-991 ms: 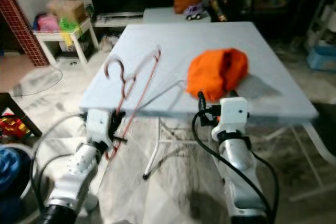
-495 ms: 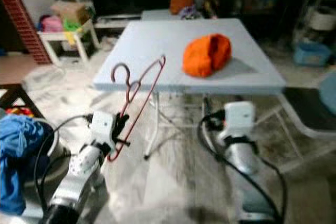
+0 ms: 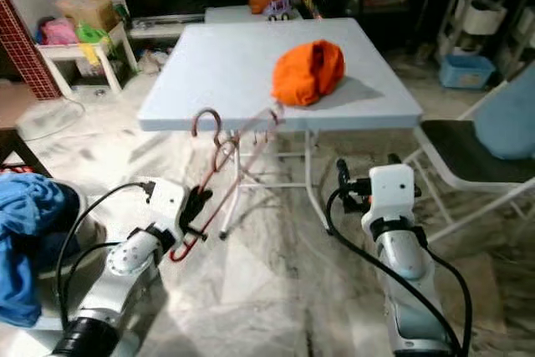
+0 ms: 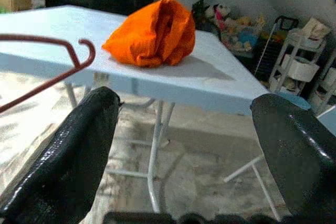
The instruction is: Hang hanger
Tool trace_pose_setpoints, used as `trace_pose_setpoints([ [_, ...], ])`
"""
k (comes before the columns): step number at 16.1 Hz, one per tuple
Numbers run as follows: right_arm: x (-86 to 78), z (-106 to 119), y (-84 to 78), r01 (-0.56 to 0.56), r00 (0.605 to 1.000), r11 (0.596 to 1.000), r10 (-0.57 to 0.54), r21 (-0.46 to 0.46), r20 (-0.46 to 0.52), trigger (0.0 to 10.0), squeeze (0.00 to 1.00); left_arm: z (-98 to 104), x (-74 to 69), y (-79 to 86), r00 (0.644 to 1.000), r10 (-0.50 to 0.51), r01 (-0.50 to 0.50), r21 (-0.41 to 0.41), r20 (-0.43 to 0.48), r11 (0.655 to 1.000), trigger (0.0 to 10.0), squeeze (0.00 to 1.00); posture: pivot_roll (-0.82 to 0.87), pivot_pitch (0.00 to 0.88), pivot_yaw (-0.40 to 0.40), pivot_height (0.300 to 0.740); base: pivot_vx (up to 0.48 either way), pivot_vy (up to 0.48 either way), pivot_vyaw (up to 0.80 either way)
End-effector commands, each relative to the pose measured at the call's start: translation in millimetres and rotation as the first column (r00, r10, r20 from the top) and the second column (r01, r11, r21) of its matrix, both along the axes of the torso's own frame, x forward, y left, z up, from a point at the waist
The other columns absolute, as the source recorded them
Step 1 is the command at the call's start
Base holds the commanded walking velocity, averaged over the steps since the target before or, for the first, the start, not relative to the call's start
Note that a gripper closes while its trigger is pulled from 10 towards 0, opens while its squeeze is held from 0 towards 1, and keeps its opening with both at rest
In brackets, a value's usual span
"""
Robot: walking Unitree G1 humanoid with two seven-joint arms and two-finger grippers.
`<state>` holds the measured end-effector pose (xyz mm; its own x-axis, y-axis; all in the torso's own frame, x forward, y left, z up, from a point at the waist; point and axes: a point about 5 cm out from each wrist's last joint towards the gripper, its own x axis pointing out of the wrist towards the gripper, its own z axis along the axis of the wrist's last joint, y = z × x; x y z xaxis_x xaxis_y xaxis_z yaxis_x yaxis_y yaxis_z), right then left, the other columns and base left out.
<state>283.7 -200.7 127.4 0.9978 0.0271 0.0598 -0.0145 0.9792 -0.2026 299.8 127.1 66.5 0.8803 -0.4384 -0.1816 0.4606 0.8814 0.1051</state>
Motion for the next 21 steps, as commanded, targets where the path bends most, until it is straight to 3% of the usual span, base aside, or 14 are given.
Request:
trace_pose_setpoints([
  [1, 3.1, -3, 0.8, -0.059, 0.998, 0.998, 0.058, -0.016, -0.036, 10.0, 0.0, 4, 1.6, 2.9, 0.991, -0.132, 0.132, 0.007, -0.02, 0.991, 10.0, 0.0, -0.07, 0.005, 0.021, 0.74, 0.0, 0.0, 0.0],
  [2, 3.4, -6, 0.7, -0.091, 0.994, 0.995, 0.089, -0.028, -0.059, 10.0, 0.0, 2, 1.2, 4.2, 0.983, -0.177, 0.179, 0.034, -0.038, 0.983, 10.0, 0.0, -0.07, 0.004, 0.023, 0.74, 0.0, 0.0, 0.0],
  [3, 1.5, -14, 2.3, -0.209, 0.971, 0.977, 0.203, -0.042, -0.129, 10.0, 0.0, -2, 0.1, 8.0, 0.953, -0.29, 0.298, 0.1, -0.082, 0.949, 10.0, 0.0, -0.07, 0.007, 0.027, 0.74, 0.0, 0.0, 0.0],
  [4, -2.5, -19, 1.2, -0.301, 0.943, 0.949, 0.283, -0.089, -0.173, 10.0, 0.0, -2, -2.6, 10.5, 0.913, -0.392, 0.403, 0.11, -0.111, 0.908, 10.0, 0.0, -0.07, 0.009, 0.028, 0.74, 0.0, 0.0, 0.0],
  [5, -9.4, -19, -3.5, -0.456, 0.873, 0.883, 0.42, -0.11, -0.248, 10.0, 0.0, -3, -4.9, 21.3, 0.841, -0.51, 0.54, 0.208, -0.182, 0.815, 10.0, 0.0, -0.07, 0.009, 0.034, 0.74, 0.0, 0.0, 0.0],
  [6, -10.6, -17, -5.6, -0.498, 0.851, 0.856, 0.452, -0.138, -0.267, 10.0, 0.0, -4, -4.0, 25.4, 0.826, -0.522, 0.561, 0.228, -0.211, 0.796, 10.0, 0.0, -0.07, 0.01, 0.036, 0.74, 0.0, 0.0, 0.0],
  [7, -12.4, -11, -12.9, -0.597, 0.785, 0.782, 0.523, -0.18, -0.332, 10.0, 0.0, -2, -0.3, 31.0, 0.807, -0.548, 0.59, 0.282, -0.219, 0.756, 10.0, 0.0, -0.08, 0.012, 0.042, 0.74, 0.0, 0.0, 0.0],
  [8, -13.3, -10, -15.2, -0.641, 0.747, 0.745, 0.552, -0.182, -0.37, 10.0, 0.0, -2, 1.2, 32.5, 0.804, -0.55, 0.595, 0.319, -0.226, 0.738, 10.0, 0.0, -0.08, 0.012, 0.042, 0.74, 0.0, 0.0, 0.0],
  [9, -18.4, -8, -16.5, -0.743, 0.644, 0.644, 0.614, -0.183, -0.456, 10.0, 0.0, -4, -3.1, 30.7, 0.756, -0.608, 0.653, 0.35, -0.243, 0.672, 10.0, 0.0, -0.09, 0.014, 0.047, 0.74, 0.0, 0.0, 0.0],
  [10, -21.5, -6, -17.1, -0.801, 0.568, 0.575, 0.645, -0.164, -0.511, 10.0, 0.0, -4, -4.7, 28.4, 0.731, -0.637, 0.678, 0.366, -0.243, 0.638, 10.0, 0.0, -0.09, 0.016, 0.048, 0.74, 0.0, 0.0, 0.0],
  [13, -20.5, 0, -17.3, -0.884, 0.425, 0.45, 0.667, -0.124, -0.612, 10.0, 0.0, -5, -6.2, 22.4, 0.685, -0.686, 0.708, 0.447, -0.245, 0.547, 10.0, 0.0, -0.09, 0.02, 0.045, 0.74, 0.0, 0.0, 0.0],
  [15, -13.2, -2, -18.8, -0.91, 0.385, 0.383, 0.637, -0.159, -0.668, 10.0, 0.0, -7, -9.4, 17.0, 0.645, -0.721, 0.739, 0.448, -0.253, 0.503, 10.0, 0.0, -0.09, 0.022, 0.043, 0.74, 0.0, 0.0, 0.0],
  [18, -9.1, -17, -7.7, -0.934, 0.306, 0.343, 0.628, -0.099, -0.715, 10.0, 0.0, -4, -7.2, 1.1, 0.632, -0.754, 0.718, 0.499, -0.178, 0.484, 10.0, 0.0, -0.09, 0.023, 0.037, 0.74, 0.0, 0.0, 0.0],
  [21, -11.4, -38, -10.6, -0.945, 0.267, 0.311, 0.549, -0.103, -0.792, 10.0, 0.0, 4, -1.9, -12.6, 0.637, -0.765, 0.682, 0.529, -0.093, 0.504, 10.0, 0.0, -0.08, 0.022, 0.035, 0.74, 0.0, 0.0, 0.0],
])
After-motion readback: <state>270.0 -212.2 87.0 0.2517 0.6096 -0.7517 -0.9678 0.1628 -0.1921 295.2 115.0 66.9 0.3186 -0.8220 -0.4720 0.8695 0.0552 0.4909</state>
